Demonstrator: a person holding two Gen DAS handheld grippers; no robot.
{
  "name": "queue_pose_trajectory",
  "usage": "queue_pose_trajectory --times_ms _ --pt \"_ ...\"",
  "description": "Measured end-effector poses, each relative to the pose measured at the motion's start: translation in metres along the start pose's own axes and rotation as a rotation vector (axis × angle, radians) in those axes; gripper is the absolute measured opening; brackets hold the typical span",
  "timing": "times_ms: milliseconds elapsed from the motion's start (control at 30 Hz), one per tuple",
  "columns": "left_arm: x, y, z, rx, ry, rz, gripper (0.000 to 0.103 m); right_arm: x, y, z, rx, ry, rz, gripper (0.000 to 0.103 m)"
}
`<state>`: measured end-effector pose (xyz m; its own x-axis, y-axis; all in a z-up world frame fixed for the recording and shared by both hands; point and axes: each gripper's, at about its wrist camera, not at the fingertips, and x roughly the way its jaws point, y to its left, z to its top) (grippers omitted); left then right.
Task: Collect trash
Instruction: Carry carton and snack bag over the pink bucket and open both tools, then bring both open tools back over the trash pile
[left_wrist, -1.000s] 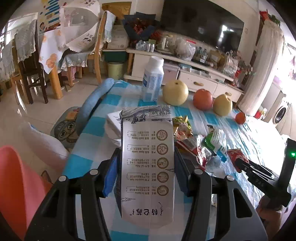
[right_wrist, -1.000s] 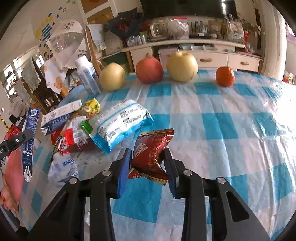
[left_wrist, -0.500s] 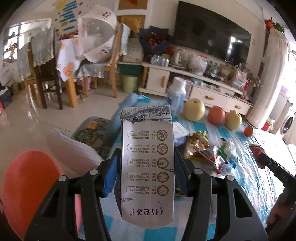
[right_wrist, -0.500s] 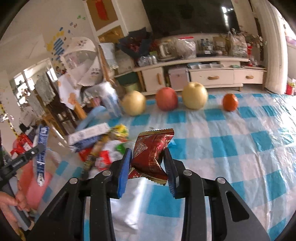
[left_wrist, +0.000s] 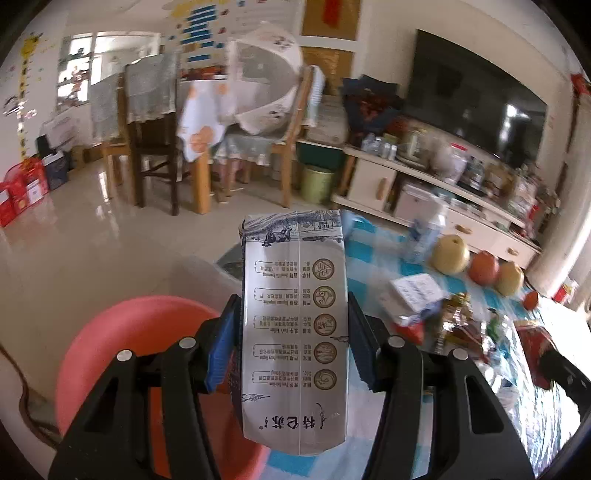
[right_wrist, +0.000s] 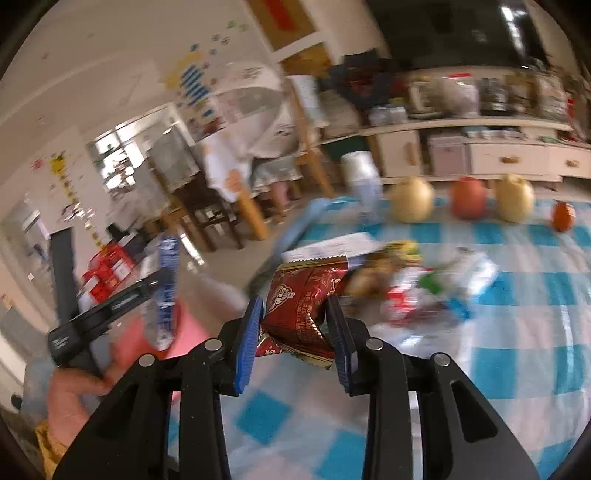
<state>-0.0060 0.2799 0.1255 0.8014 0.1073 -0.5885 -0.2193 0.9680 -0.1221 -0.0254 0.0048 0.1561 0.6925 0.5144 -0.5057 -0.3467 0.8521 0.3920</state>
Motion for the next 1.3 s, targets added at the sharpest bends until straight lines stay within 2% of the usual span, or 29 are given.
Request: queue_pose_trajectory --times_ms 200,467,533,567,600,633,667,733,800,900,1000,1300 --pt "-0.009 0.052 0.007 -0.09 -0.009 0.076 0.056 0.037 0.08 -0.003 -0.067 0.047 0.141 0.037" --pt "-0.017 0.113 0.01 -0.212 -0.011 0.156 0.056 0.087 0.167 -0.014 -0.179 0.116 0.235 0.038" --pt "-0.017 0.123 0.01 -0.239 -0.009 0.167 0.056 0.103 0.178 -0.019 -0.205 0.144 0.233 0.043" --pt "-0.016 0.125 0.01 -0.248 -0.007 0.171 0.059 0.109 0.182 -0.022 -0.216 0.154 0.224 0.049" --pt "-0.016 0.13 0.011 -0.261 -0.005 0.173 0.067 0.114 0.186 -0.027 -0.222 0.164 0.213 0.064" --pt "-0.016 0.132 0.011 -0.269 -0.008 0.176 0.074 0.117 0.184 -0.029 -0.222 0.169 0.204 0.074" --pt "-0.016 0.135 0.011 -0.274 -0.014 0.185 0.083 0.116 0.182 -0.031 -0.218 0.165 0.187 0.077" --pt "-0.019 0.137 0.012 -0.275 -0.036 0.203 0.085 0.111 0.174 -0.035 -0.218 0.147 0.153 0.091" --pt "-0.021 0.136 0.013 -0.269 -0.058 0.212 0.087 0.103 0.166 -0.037 -0.232 0.127 0.107 0.091" --pt "-0.028 0.127 0.012 -0.243 -0.133 0.226 0.089 0.092 0.151 -0.04 -0.233 0.107 0.055 0.092" --pt "-0.034 0.107 0.014 -0.153 -0.206 0.188 0.092 0.079 0.134 -0.042 -0.216 0.091 0.024 0.092" --pt "-0.03 0.062 0.017 -0.038 -0.236 0.093 0.092 0.044 0.097 -0.052 -0.253 0.02 -0.071 0.096"
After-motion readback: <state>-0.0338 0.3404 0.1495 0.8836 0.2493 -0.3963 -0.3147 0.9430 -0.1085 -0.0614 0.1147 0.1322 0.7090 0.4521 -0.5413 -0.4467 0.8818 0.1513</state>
